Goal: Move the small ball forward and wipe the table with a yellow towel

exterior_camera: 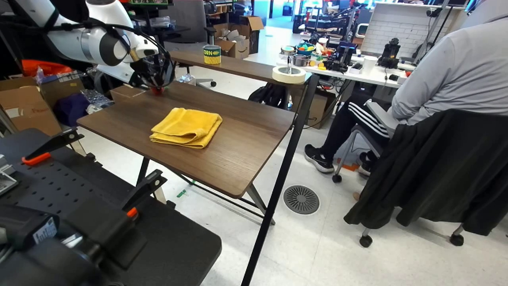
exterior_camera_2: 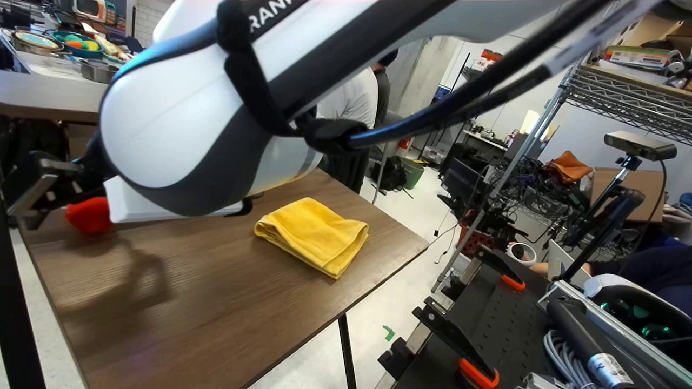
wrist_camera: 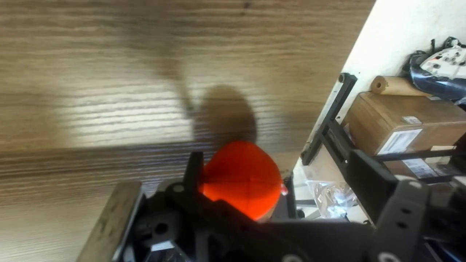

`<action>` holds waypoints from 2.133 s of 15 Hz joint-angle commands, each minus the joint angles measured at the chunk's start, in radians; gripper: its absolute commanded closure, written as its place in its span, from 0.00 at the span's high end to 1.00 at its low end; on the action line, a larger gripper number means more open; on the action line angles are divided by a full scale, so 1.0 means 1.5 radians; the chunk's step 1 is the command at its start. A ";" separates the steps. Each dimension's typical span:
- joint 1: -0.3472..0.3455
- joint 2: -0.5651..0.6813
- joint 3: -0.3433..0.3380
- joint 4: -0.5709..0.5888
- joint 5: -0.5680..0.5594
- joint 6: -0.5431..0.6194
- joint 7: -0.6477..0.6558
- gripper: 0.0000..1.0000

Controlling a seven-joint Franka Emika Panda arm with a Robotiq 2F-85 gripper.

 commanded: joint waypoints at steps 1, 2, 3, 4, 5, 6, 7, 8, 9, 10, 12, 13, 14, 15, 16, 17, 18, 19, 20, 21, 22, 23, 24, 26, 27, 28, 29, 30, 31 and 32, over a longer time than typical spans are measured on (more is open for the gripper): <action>0.037 0.043 -0.034 0.071 0.015 -0.030 0.034 1.00; 0.041 0.050 -0.036 0.081 0.016 -0.035 0.040 1.00; 0.044 0.056 -0.041 0.088 0.015 -0.041 0.046 1.00; 0.048 0.062 -0.046 0.096 0.014 -0.047 0.052 1.00; 0.051 0.067 -0.052 0.103 0.012 -0.051 0.058 1.00; 0.052 0.072 -0.054 0.111 0.012 -0.054 0.061 1.00; 0.054 0.074 -0.058 0.116 0.012 -0.054 0.065 1.00; 0.053 0.076 -0.056 0.121 0.012 -0.054 0.066 1.00; 0.053 0.077 -0.056 0.124 0.011 -0.053 0.067 0.75; 0.053 0.078 -0.055 0.127 0.011 -0.050 0.066 0.74; 0.051 0.079 -0.053 0.132 0.010 -0.049 0.064 0.58; 0.050 0.079 -0.053 0.135 0.010 -0.048 0.063 0.51; 0.048 0.080 -0.052 0.136 0.010 -0.048 0.062 0.42; 0.045 0.078 -0.050 0.134 0.010 -0.048 0.060 0.35; 0.044 0.077 -0.050 0.132 0.010 -0.045 0.058 0.27; 0.036 0.075 -0.043 0.128 0.011 -0.044 0.054 0.21; 0.032 0.072 -0.043 0.122 0.011 -0.041 0.053 0.13; 0.026 0.067 -0.041 0.113 0.012 -0.038 0.050 0.08; 0.013 0.059 -0.031 0.100 0.014 -0.031 0.045 0.03; -0.004 0.043 -0.021 0.074 0.011 -0.016 0.042 0.06; -0.018 0.032 -0.014 0.058 0.012 -0.008 0.038 0.04; -0.033 0.012 -0.005 0.025 0.013 0.008 0.036 0.03; -0.049 -0.004 0.002 0.001 0.012 0.023 0.033 0.04; -0.097 -0.066 0.020 -0.084 0.008 0.057 0.020 0.05; -0.106 -0.082 0.010 -0.110 0.009 0.066 0.030 0.05; -0.112 -0.101 0.000 -0.136 0.028 0.069 0.017 0.05; -0.119 -0.124 -0.015 -0.168 0.034 0.076 0.023 0.05; -0.114 -0.145 -0.049 -0.198 0.042 0.080 0.032 0.05; -0.098 -0.166 -0.096 -0.231 0.050 0.092 0.047 0.05; -0.090 -0.185 -0.135 -0.264 0.062 0.104 0.059 0.05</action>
